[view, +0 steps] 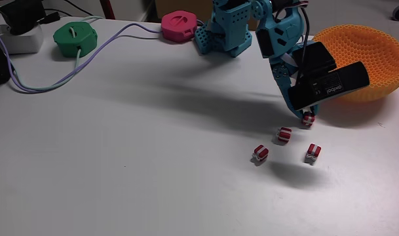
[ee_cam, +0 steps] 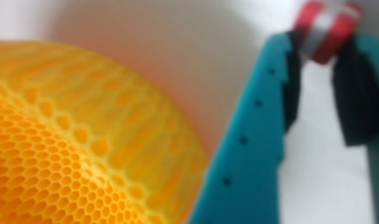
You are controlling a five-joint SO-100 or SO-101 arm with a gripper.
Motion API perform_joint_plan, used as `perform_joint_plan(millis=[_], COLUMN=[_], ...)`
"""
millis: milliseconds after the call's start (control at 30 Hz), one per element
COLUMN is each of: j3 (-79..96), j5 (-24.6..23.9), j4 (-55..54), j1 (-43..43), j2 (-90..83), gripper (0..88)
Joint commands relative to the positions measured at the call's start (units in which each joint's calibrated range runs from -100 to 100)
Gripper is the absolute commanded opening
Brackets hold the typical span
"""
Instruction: Place cube pieces into the yellow basket
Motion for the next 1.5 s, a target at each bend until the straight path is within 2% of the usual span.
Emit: perform_joint_plan(millis=[0,167,300,433,600,833,1000,1067,1467], j3=[-0.07,-0.36,-1.32,-1.13,-0.93,0.70,1.38,0.90,-5.65], j5=[0.98,3.32,1.61,3.42,2.20,0.15,0.34,-0.20,-0.44], j4=[-1.25,-0.99,-0.82,0.75,5.26,4.57,0.48,-0.91,-3.16], j1=[0.11,2.25,1.60,3.18,4.30,3.93,2.16,1.04,-0.92], j2=[-0.11,-2.29,-1.82,-3.62,-11.29,-12.43,-10.06,-8.16,3.77], gripper=[0.0,0.0,0.0,0.0,0.0,0.0,14.9,18.3,18.8])
